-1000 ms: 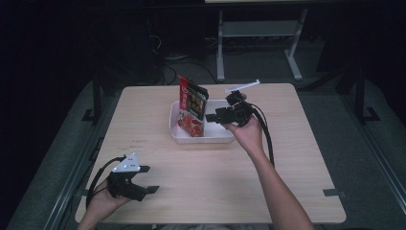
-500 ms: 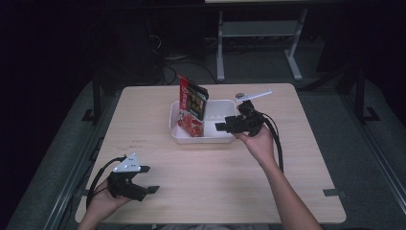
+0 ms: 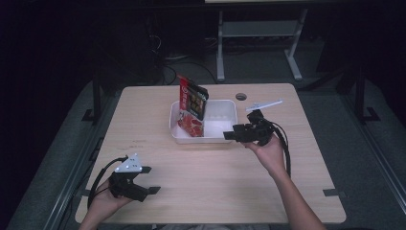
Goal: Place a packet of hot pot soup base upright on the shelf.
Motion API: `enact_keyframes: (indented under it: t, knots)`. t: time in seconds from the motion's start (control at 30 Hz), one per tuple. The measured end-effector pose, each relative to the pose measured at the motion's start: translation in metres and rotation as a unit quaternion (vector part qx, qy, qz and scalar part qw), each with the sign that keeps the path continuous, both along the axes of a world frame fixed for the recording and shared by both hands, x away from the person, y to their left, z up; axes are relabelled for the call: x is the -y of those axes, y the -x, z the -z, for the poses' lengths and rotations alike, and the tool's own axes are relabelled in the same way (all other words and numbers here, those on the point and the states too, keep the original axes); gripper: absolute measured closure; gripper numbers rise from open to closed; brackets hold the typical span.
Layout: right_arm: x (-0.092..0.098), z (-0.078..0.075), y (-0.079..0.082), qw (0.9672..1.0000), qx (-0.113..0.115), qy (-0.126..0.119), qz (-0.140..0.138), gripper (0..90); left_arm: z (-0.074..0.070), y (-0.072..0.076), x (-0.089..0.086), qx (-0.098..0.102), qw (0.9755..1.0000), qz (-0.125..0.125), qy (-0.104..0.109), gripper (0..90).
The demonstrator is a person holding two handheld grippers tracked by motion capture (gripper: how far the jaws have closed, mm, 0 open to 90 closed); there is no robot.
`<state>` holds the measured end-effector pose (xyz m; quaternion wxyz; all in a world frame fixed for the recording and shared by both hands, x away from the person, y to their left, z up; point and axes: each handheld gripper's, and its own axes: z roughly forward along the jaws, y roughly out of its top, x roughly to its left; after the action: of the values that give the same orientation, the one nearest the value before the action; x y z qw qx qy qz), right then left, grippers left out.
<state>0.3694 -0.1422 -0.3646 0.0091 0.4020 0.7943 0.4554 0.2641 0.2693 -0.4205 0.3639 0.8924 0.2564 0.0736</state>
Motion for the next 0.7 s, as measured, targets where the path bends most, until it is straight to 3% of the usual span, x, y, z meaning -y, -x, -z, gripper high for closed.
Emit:
enact_keyframes:
  t: [0.7]
  knots:
    - [0.045,0.016,0.026,0.9998,-0.006,-0.007,0.015,38.6,0.006,-0.002,0.003,-0.007,0.9999,-0.007,-0.003,20.6]
